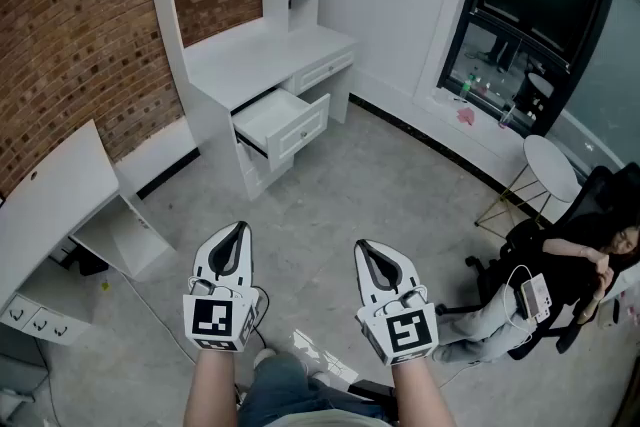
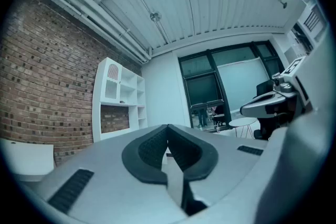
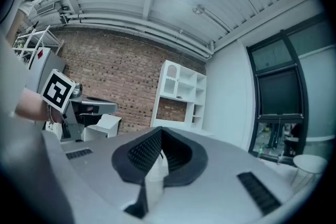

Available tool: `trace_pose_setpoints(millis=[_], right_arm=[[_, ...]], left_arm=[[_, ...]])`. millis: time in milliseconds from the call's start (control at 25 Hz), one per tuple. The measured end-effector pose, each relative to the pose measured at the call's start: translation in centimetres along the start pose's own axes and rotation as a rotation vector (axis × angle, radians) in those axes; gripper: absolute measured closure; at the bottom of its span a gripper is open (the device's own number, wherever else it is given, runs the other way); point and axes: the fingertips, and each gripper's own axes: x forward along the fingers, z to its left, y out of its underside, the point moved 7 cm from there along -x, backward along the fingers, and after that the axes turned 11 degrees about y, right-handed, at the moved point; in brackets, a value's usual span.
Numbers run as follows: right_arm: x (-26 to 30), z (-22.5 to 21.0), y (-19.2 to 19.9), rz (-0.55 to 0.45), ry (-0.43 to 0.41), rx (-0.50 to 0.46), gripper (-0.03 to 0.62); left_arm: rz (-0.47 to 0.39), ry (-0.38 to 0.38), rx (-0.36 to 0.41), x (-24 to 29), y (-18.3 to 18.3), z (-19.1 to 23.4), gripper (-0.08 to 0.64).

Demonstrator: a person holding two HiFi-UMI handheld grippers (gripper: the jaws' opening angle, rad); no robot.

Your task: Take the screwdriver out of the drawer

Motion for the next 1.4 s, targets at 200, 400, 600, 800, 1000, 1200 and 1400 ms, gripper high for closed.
trace_pose_setpoints(millis=[200,400,600,800,1000,1200,1400], right_arm=[[-0.4,-1.4,0.6,-0.001,-0.006,-0.017,0.581],[1.8,-2.0,1.3,0.013,-0.021,-0.024,0.581],[7.1,-2.4,2.0,-0.010,0.007,-0.062,0.581],[15.4,-2.2,2.3,-0.014,0.008,-0.022,0.580],[25.5,-2.4,1.9,0.007,-0.010,0.050,0.580],[33.5,-2.0,0.2,-0.002,0.011,0.094,0.580],[37.7,-1.4,1.1,0.055,0.046,0.028,0.580]], left_arm=[[-0.019,-0.007,0.020,1.0,-0.3,-1.4,0.546],[-0.015,-0.006,0.018,2.9,0.5,-0.4,0.546],[-0.008,-0.011,-0.012,6.5,2.5,3.2,0.546],[-0.014,0.003,-0.033,12.4,4.1,9.6,0.546],[-0.003,0.036,-0.064,19.0,5.5,17.1,0.546],[0.002,0.096,-0.114,24.5,6.2,24.1,0.546],[0.003,0.137,-0.168,27.7,6.9,27.5,0.546]])
